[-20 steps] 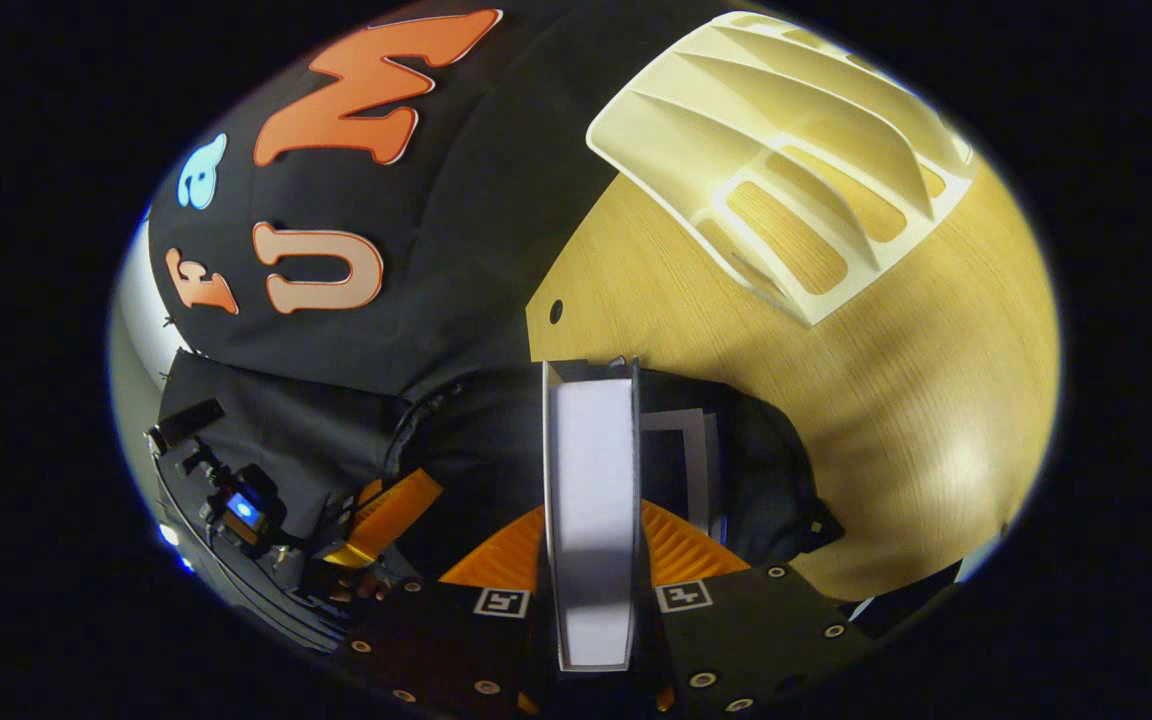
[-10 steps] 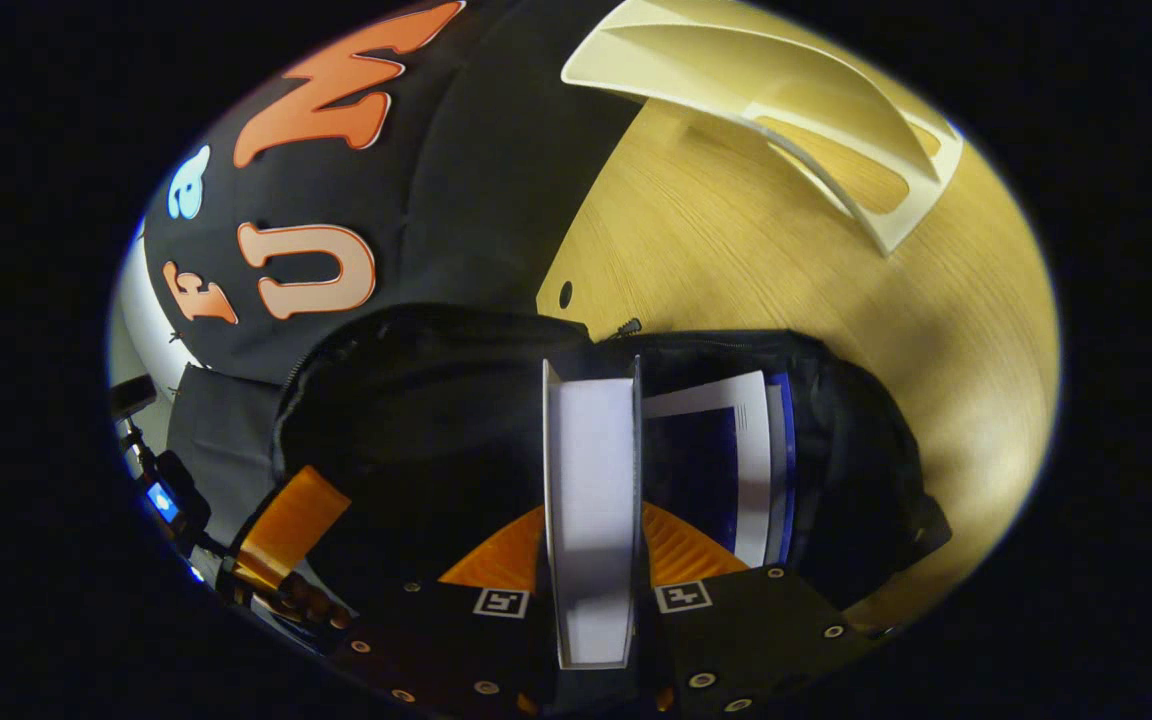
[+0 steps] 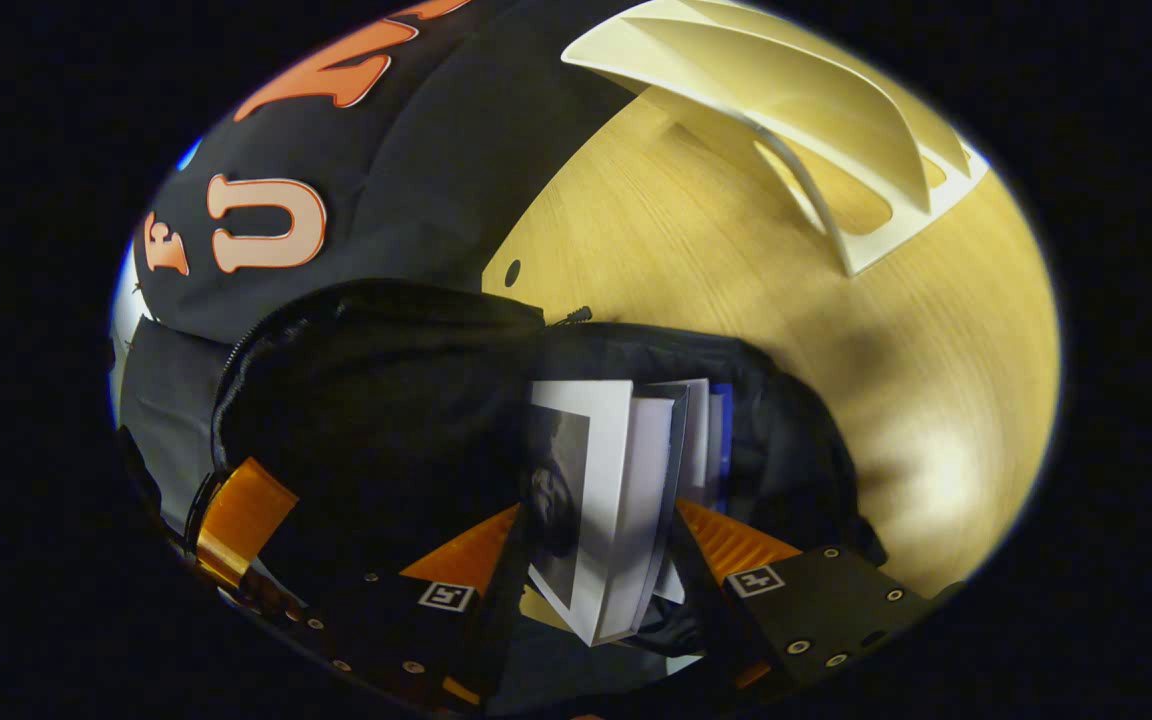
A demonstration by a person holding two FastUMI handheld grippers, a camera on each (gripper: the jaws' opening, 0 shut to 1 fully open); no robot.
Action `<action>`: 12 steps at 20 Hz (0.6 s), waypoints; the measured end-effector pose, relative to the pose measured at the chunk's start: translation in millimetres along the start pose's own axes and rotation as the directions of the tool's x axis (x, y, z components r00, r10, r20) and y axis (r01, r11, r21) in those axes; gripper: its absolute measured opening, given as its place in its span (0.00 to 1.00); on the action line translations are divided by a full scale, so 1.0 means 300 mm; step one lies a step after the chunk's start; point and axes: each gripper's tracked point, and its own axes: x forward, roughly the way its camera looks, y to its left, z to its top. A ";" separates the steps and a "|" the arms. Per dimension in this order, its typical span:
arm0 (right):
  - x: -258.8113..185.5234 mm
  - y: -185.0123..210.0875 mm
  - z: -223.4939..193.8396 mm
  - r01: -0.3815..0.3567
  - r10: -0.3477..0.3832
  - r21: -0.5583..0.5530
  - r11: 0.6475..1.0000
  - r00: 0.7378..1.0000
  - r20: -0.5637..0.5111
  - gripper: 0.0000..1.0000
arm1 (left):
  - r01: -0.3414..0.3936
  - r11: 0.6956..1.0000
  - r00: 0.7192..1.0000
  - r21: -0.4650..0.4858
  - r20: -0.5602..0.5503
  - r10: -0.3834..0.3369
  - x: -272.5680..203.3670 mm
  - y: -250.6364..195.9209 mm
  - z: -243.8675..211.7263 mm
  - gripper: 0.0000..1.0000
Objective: Open the schoolbag, grab two books from the bookshelf and put them into the schoolbag.
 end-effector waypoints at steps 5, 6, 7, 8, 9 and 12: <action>-0.157 -0.050 0.097 0.032 -0.028 -0.064 0.997 0.998 0.063 0.94 | -0.050 0.999 0.999 0.005 -0.013 0.050 0.050 -0.040 -0.042 0.05; -0.201 -0.074 0.128 0.048 -0.040 -0.086 0.995 0.995 0.088 0.95 | -0.068 0.998 0.998 0.003 -0.011 0.068 0.057 -0.050 -0.041 0.05; -0.247 -0.100 0.160 0.071 -0.058 -0.108 0.992 0.991 0.116 0.96 | -0.086 0.996 0.996 -0.008 -0.013 0.086 0.071 -0.059 -0.047 0.07; -0.297 -0.125 0.197 0.089 -0.070 -0.128 0.988 0.987 0.146 0.96 | -0.098 0.995 0.995 -0.023 -0.016 0.097 0.083 -0.080 -0.053 0.08; -0.351 -0.146 0.235 0.108 -0.082 -0.140 0.984 0.981 0.176 0.96 | -0.107 0.994 0.994 -0.035 -0.027 0.106 0.092 -0.108 -0.066 0.12; -0.503 -0.207 0.349 0.150 -0.105 -0.157 0.976 0.960 0.259 0.96 | -0.162 0.986 0.986 -0.045 -0.039 0.160 0.126 -0.162 -0.077 0.19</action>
